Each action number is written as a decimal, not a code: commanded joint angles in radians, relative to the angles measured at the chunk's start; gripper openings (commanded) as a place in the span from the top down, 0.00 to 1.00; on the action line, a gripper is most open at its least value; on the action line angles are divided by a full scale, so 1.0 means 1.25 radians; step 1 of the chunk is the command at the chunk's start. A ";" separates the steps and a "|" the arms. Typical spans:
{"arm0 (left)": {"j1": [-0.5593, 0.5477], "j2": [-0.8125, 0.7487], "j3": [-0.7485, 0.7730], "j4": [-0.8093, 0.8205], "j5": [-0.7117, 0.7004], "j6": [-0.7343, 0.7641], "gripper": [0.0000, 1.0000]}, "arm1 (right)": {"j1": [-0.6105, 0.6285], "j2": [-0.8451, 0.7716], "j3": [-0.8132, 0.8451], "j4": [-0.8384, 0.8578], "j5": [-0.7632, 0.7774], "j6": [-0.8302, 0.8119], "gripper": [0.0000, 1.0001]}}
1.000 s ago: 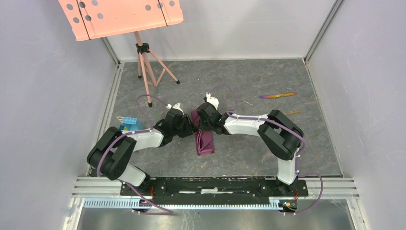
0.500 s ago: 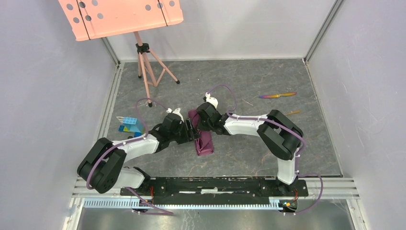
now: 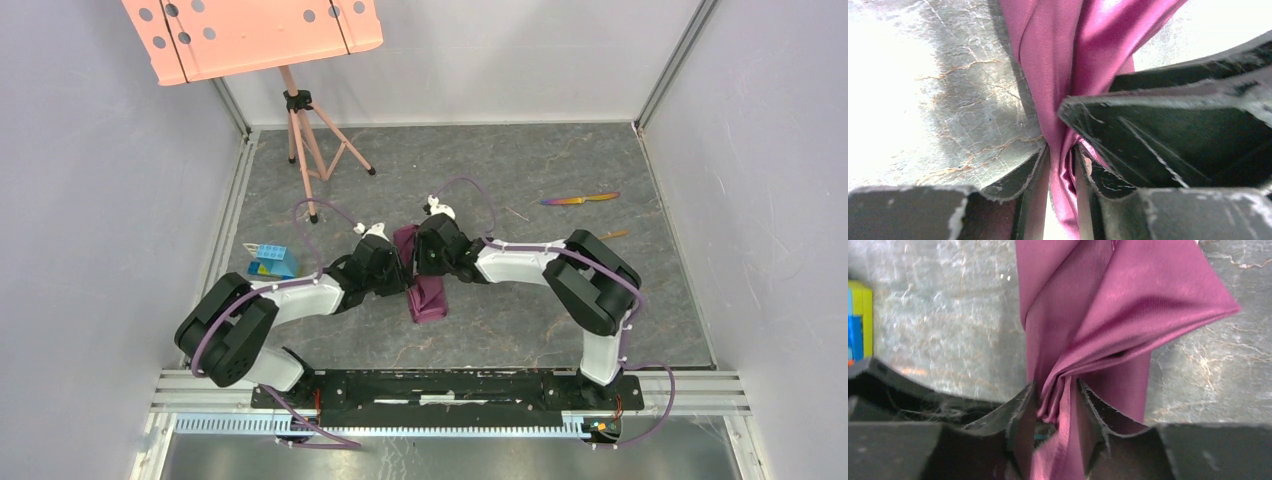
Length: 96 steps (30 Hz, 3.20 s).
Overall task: Fold the napkin into a case and place the utensils inside
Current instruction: Fold the 2/3-rectangle-folded napkin at the center of the board, then smooth out the smaller rectangle-folded napkin at the center of the board.
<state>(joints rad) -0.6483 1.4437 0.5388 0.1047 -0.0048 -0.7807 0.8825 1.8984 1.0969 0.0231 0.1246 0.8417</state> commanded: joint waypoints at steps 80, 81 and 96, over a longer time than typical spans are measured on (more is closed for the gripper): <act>0.173 0.054 0.275 -0.256 0.006 0.074 0.21 | -0.111 -0.168 -0.344 0.438 -0.658 -0.217 0.53; 0.174 0.074 0.286 -0.256 -0.016 0.080 0.23 | -0.106 -0.167 -0.352 0.436 -0.658 -0.223 0.55; 0.174 0.095 0.291 -0.247 -0.040 0.104 0.43 | -0.069 -0.153 -0.448 0.483 -0.580 -0.279 0.66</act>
<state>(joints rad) -0.4335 1.6249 0.8875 -0.2268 -0.0513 -0.7029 0.7830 1.7256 0.5179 0.6384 -0.6270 0.5297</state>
